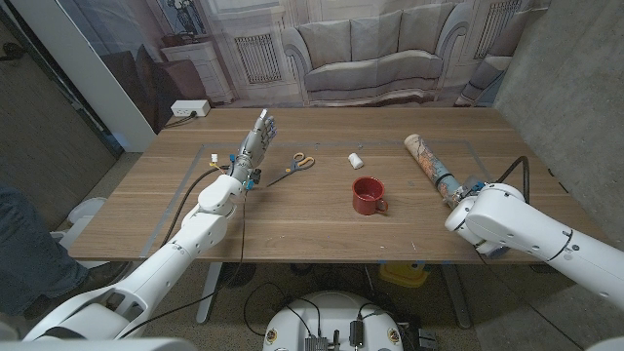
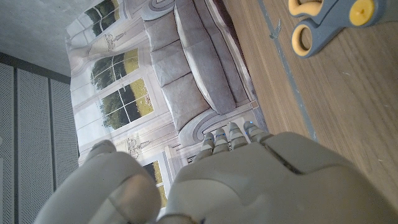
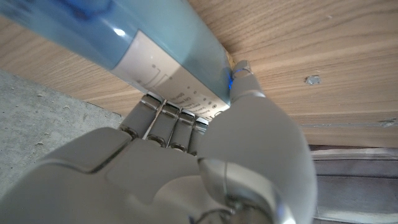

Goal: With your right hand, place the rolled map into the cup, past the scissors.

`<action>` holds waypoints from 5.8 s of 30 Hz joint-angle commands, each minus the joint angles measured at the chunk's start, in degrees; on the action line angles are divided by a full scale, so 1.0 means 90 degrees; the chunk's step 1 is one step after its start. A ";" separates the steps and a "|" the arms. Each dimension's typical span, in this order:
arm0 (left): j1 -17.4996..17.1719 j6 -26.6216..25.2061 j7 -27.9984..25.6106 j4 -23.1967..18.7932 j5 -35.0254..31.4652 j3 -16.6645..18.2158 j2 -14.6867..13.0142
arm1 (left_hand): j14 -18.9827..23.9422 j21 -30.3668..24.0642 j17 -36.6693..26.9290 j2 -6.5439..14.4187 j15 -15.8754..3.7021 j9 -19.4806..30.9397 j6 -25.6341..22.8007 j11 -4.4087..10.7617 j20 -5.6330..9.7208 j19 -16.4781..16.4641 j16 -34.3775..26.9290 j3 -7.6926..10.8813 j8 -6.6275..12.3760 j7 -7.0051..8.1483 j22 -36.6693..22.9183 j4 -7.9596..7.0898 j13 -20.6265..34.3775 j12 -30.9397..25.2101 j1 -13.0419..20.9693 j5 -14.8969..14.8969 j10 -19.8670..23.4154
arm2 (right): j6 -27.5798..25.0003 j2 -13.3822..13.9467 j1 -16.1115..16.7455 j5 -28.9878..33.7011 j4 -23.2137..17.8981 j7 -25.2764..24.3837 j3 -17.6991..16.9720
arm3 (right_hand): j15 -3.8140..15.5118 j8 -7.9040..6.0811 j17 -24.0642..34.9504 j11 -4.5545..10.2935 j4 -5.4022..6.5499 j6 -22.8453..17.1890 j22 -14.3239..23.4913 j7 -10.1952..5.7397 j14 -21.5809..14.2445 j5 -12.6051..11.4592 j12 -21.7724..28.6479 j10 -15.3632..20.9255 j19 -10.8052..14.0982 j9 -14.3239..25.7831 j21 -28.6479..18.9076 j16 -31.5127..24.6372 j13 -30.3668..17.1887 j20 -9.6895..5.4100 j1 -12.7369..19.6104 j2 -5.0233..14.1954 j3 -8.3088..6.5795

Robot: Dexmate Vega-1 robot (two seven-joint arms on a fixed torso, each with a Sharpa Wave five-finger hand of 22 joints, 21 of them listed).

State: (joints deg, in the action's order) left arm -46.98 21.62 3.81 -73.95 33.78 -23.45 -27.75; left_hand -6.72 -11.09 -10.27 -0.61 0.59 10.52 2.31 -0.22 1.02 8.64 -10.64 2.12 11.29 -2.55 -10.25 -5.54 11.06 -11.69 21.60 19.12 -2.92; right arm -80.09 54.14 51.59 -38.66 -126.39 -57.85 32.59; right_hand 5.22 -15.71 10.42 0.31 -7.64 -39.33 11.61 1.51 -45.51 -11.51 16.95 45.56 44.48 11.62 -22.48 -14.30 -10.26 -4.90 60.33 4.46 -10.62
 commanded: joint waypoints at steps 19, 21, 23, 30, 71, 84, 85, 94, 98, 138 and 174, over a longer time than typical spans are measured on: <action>0.0052 0.0009 -0.0054 0.0048 -0.0044 -0.0024 0.0044 | -0.0012 -0.0050 -0.0026 0.0049 -0.0001 0.0034 -0.0017 0.0029 -0.0065 0.0009 -0.0016 -0.0053 0.0018 -0.0020 -0.0023 -0.0006 0.0009 -0.0027 0.0012 -0.0013 -0.0004 | 0.0067 -0.0440 0.0582 0.2136 -0.0362 0.1308 -0.0577 | 0.0306 0.0025 0.0019 0.0006 0.0062 -0.0333 0.0012 -0.0234 -0.0139 0.0033 -0.0014 0.0132 0.0127 0.0024 -0.0065 0.0051 -0.0029 -0.0439 0.0015 0.0111 -0.0040; 0.0061 0.0011 -0.0047 0.0057 -0.0043 -0.0028 0.0050 | -0.0012 -0.0050 -0.0026 0.0050 0.0000 0.0034 -0.0015 0.0032 -0.0062 0.0008 -0.0016 -0.0055 0.0017 -0.0020 -0.0023 -0.0006 0.0009 -0.0027 0.0012 -0.0013 -0.0004 | 0.0017 -0.0470 0.0606 0.2225 -0.0401 0.1356 -0.0613 | 0.0300 0.0030 0.0020 0.0006 0.0062 -0.0337 0.0013 -0.0232 -0.0152 0.0036 -0.0022 0.0133 0.0134 0.0024 -0.0071 0.0054 -0.0029 -0.0437 0.0020 0.0118 -0.0042; 0.0068 0.0009 -0.0053 0.0064 -0.0048 -0.0033 0.0058 | -0.0013 -0.0050 -0.0026 0.0051 0.0000 0.0034 -0.0015 0.0025 -0.0065 0.0008 -0.0015 -0.0058 0.0016 -0.0018 -0.0023 -0.0006 0.0009 -0.0027 0.0013 -0.0013 -0.0003 | 0.0012 -0.0442 0.0618 0.2273 -0.0448 0.1384 -0.0618 | 0.0299 0.0033 0.0020 0.0002 0.0062 -0.0341 0.0013 -0.0227 -0.0164 0.0038 -0.0028 0.0133 0.0130 0.0025 -0.0071 0.0055 -0.0029 -0.0436 0.0023 0.0122 -0.0044; 0.0085 0.0027 -0.0053 0.0076 -0.0066 -0.0049 0.0079 | -0.0013 -0.0051 -0.0026 0.0053 -0.0001 0.0034 -0.0016 0.0028 -0.0061 0.0007 -0.0016 -0.0067 0.0016 -0.0023 -0.0023 -0.0006 0.0009 -0.0026 0.0015 -0.0013 -0.0007 | 0.0012 -0.0396 0.0696 0.2417 -0.0625 0.1337 -0.0691 | 0.0297 0.0043 0.0021 -0.0014 0.0058 -0.0363 0.0015 -0.0222 -0.0170 0.0047 -0.0039 0.0163 0.0137 0.0026 -0.0081 0.0076 -0.0029 -0.0434 0.0039 0.0131 -0.0048; -0.0021 -0.0050 -0.0209 -0.0230 -0.0135 0.0007 -0.0061 | -0.0016 -0.0052 -0.0026 0.0072 -0.0005 0.0034 -0.0029 0.0032 -0.0059 0.0012 -0.0015 -0.0128 0.0018 -0.0029 -0.0023 -0.0006 0.0009 -0.0025 0.0029 -0.0015 -0.0009 | 0.1497 -0.0639 0.1728 0.3798 -0.1101 0.1463 -0.1519 | 0.0323 0.0124 0.0030 -0.0011 0.0046 -0.0447 0.0024 -0.0243 -0.0290 0.0088 -0.0151 0.0255 0.0147 0.0038 -0.0135 0.0159 -0.0033 -0.0506 0.0115 0.0182 -0.0066; 0.0078 -0.0005 -0.0092 -0.0096 -0.0100 -0.0002 -0.0026 | -0.0017 -0.0053 -0.0026 0.0078 -0.0002 0.0034 -0.0028 0.0023 -0.0055 0.0011 -0.0015 -0.0146 0.0016 -0.0028 -0.0023 -0.0007 0.0009 -0.0029 0.0033 -0.0015 0.0001 | 0.2688 -0.0907 0.2356 0.3794 -0.1158 0.1577 -0.2237 | 0.0325 0.0137 0.0032 0.0013 0.0043 -0.0486 0.0028 -0.0232 -0.0324 0.0095 -0.0172 0.0293 0.0156 0.0042 -0.0153 0.0173 -0.0034 -0.0531 0.0134 0.0189 -0.0069; 0.0078 -0.0005 -0.0092 -0.0096 -0.0100 -0.0002 -0.0027 | -0.0016 -0.0052 -0.0026 0.0079 -0.0001 0.0034 -0.0026 0.0019 -0.0057 0.0012 -0.0015 -0.0147 0.0015 -0.0027 -0.0022 -0.0007 0.0009 -0.0028 0.0033 -0.0015 -0.0003 | 0.2701 -0.0913 0.2362 0.3808 -0.1156 0.1588 -0.2242 | 0.0333 0.0141 0.0032 0.0016 0.0041 -0.0485 0.0028 -0.0232 -0.0327 0.0095 -0.0179 0.0288 0.0154 0.0042 -0.0154 0.0175 -0.0034 -0.0531 0.0137 0.0189 -0.0069; 0.0152 0.0029 0.0027 0.0030 -0.0062 -0.0014 0.0000 | -0.0017 -0.0051 -0.0026 0.0084 0.0000 0.0034 -0.0028 0.0011 -0.0055 0.0015 -0.0015 -0.0158 0.0015 -0.0033 -0.0022 -0.0007 0.0009 -0.0028 0.0037 -0.0015 -0.0003 | 0.3459 -0.1106 0.2600 0.3940 -0.1063 0.1560 -0.2448 | 0.0320 0.0149 0.0034 0.0039 0.0039 -0.0512 0.0030 -0.0237 -0.0340 0.0099 -0.0199 0.0300 0.0151 0.0045 -0.0163 0.0189 -0.0035 -0.0528 0.0150 0.0191 -0.0069; 0.0171 0.0030 0.0072 0.0064 -0.0051 -0.0024 0.0005 | -0.0018 -0.0052 -0.0026 0.0086 0.0001 0.0034 -0.0026 0.0035 -0.0053 0.0013 -0.0015 -0.0163 0.0014 -0.0036 -0.0022 -0.0006 0.0009 -0.0028 0.0039 -0.0015 -0.0002 | 0.3726 -0.1200 0.2641 0.3943 -0.1008 0.1614 -0.2503 | 0.0295 0.0159 0.0034 0.0025 0.0038 -0.0514 0.0031 -0.0239 -0.0329 0.0102 -0.0214 0.0296 0.0143 0.0046 -0.0165 0.0204 -0.0036 -0.0527 0.0152 0.0182 -0.0063; 0.0253 -0.0013 0.0149 0.0203 -0.0009 -0.0017 0.0000 | -0.0021 -0.0053 -0.0026 0.0115 0.0004 0.0034 -0.0032 0.0037 -0.0046 0.0015 -0.0015 -0.0224 0.0014 -0.0037 -0.0022 -0.0006 0.0009 -0.0027 0.0059 -0.0015 -0.0007 | 0.6714 -0.1700 0.3004 0.3958 -0.0361 0.2274 -0.2909 | 0.0390 0.0218 0.0049 0.0076 0.0031 -0.0601 0.0039 -0.0335 -0.0409 0.0111 -0.0296 0.0408 0.0161 0.0064 -0.0231 0.0241 -0.0042 -0.0586 0.0234 0.0230 -0.0082; 0.0233 0.0000 0.0107 0.0165 -0.0036 -0.0036 0.0026 | -0.0022 -0.0052 -0.0026 0.0136 0.0003 0.0034 -0.0033 0.0024 -0.0059 0.0022 -0.0015 -0.0272 0.0013 -0.0042 -0.0022 -0.0004 0.0008 -0.0025 0.0076 -0.0015 -0.0013 | 0.9970 -0.2098 0.2809 0.3072 0.0900 0.3666 -0.3016 | 0.0488 0.0267 0.0063 0.0133 0.0048 -0.0620 0.0046 -0.0425 -0.0346 0.0122 -0.0377 0.0412 0.0063 0.0080 -0.0241 0.0287 -0.0047 -0.0642 0.0258 0.0259 -0.0081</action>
State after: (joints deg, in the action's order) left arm -44.81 21.68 4.96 -72.31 33.58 -23.72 -27.53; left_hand -6.72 -11.08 -10.27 0.22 0.59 10.52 2.11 -0.22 1.02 8.64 -10.64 0.07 11.29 -2.77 -10.25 -5.54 11.04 -11.69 22.12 19.12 -2.92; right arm 2.94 36.09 78.18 -8.55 -121.60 -28.63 4.74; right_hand 5.89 -12.96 10.80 1.17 -7.65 -41.89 11.85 0.77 -48.69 -10.33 13.71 49.02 45.26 12.10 -24.18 -11.85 -10.56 -5.09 62.03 6.34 -10.63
